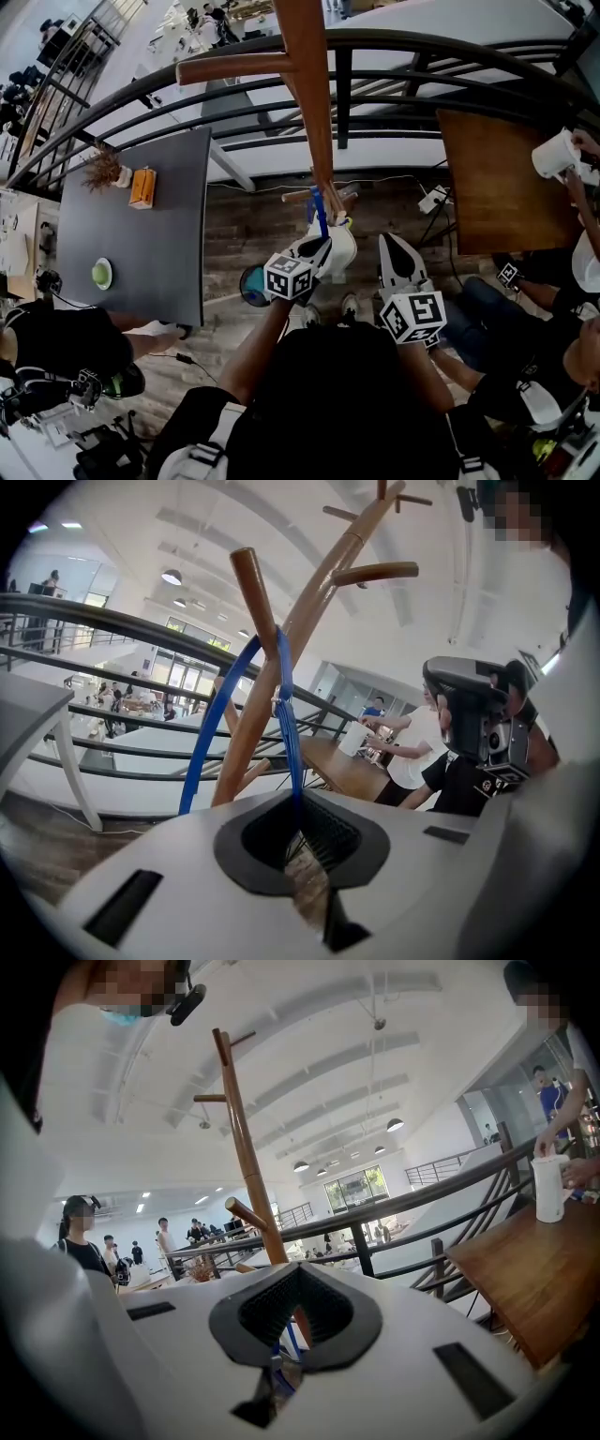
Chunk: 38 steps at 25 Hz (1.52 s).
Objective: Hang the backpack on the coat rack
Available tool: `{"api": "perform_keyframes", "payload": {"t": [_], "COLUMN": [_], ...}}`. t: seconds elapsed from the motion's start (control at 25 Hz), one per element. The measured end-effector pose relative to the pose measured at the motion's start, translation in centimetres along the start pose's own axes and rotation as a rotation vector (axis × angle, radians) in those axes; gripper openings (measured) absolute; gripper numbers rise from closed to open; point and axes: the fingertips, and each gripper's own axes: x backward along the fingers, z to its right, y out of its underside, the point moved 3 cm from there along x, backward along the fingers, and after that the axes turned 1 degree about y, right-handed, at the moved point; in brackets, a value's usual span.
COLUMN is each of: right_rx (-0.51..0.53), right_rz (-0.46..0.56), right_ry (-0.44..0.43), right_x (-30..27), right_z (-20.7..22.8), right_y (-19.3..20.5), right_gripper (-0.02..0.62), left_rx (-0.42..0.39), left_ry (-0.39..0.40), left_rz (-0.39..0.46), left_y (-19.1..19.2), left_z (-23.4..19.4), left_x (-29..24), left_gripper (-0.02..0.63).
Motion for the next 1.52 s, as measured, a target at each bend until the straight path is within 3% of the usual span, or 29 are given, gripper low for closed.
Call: {"api": "perform_keyframes", "payload": {"t": [0.56,1.0,1.52], "right_rx": [-0.011,-0.006,-0.011], "right_rz": [-0.02,-0.048,-0.049], "right_ry": [0.006,-0.007,-0.012], "right_x": [0.0,-0.1,-0.1], "right_z": [0.6,-0.3,-0.7], "right_y": [0.6,1.5,2.1], "right_gripper": [0.012,0.012,0.012], "left_rx": [0.036,0.062,0.046], "left_ry": [-0.035,-0.124,-0.178], "left_rz": [0.006,0.046,0.052], "left_y": [0.3,0.0,-0.1], "left_z": [-1.6,-3.2,-4.7], "left_x": [-0.6,-0.7,-0.8], "left_gripper": [0.02,0.02,0.021]}}
